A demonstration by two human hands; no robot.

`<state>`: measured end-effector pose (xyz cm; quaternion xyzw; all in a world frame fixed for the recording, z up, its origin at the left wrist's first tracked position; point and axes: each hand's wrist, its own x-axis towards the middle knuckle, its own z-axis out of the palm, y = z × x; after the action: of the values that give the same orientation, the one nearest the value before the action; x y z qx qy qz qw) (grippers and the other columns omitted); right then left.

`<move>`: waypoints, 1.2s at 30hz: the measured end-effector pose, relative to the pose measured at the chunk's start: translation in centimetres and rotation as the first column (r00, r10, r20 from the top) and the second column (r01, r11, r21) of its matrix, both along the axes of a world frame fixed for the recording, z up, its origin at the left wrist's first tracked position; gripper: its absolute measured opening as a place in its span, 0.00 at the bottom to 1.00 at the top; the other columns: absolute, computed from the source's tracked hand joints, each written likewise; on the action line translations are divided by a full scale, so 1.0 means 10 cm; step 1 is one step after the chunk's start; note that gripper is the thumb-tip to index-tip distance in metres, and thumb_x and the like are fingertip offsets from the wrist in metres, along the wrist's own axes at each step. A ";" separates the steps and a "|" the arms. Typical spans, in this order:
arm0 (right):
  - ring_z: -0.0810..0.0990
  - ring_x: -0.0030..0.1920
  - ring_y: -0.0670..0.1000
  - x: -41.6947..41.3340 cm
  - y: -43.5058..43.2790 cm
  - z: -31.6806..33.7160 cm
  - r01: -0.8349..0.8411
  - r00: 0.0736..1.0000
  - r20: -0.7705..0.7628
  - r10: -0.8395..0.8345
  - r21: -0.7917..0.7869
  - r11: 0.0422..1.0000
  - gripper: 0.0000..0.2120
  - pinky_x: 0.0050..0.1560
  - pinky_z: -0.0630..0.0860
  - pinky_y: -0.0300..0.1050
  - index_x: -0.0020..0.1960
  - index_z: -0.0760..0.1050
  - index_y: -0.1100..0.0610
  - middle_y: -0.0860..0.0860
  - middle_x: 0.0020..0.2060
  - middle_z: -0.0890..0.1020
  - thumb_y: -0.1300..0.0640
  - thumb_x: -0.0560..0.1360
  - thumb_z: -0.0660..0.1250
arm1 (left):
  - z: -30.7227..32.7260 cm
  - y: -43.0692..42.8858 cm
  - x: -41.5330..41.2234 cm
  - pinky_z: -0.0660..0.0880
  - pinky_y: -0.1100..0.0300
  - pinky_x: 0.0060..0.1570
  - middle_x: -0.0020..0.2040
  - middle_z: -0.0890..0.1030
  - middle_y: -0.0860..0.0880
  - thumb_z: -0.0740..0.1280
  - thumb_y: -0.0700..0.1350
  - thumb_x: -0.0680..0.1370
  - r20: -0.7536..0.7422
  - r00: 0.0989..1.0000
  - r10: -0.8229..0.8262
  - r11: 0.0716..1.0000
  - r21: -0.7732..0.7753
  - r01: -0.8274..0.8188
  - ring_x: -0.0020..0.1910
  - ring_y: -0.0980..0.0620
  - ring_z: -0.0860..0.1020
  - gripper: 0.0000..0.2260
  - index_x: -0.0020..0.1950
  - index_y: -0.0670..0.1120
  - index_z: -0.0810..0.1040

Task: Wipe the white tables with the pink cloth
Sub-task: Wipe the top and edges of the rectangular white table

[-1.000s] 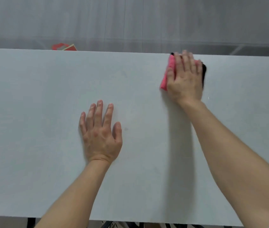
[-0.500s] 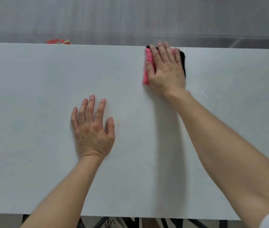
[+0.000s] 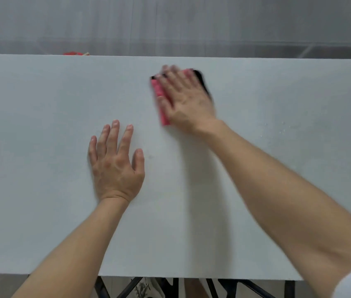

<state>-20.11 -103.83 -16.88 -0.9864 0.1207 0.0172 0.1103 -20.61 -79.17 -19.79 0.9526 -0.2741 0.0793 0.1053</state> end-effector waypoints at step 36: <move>0.47 0.88 0.54 -3.45 0.13 0.05 0.667 0.721 -0.108 -0.684 -0.156 0.728 0.38 0.87 0.42 0.58 0.89 0.49 0.53 0.56 0.88 0.52 0.35 0.84 0.44 | 0.05 -0.01 -0.43 0.59 0.42 0.81 0.75 0.78 0.44 0.62 0.49 0.85 -0.087 0.961 -0.262 0.954 -0.174 0.245 0.80 0.42 0.68 0.17 0.68 0.45 0.81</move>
<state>-54.64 -102.53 -16.40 -0.8741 0.4812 0.0473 0.0466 -24.90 -79.30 -19.33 0.9008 -0.3806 0.0347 0.2063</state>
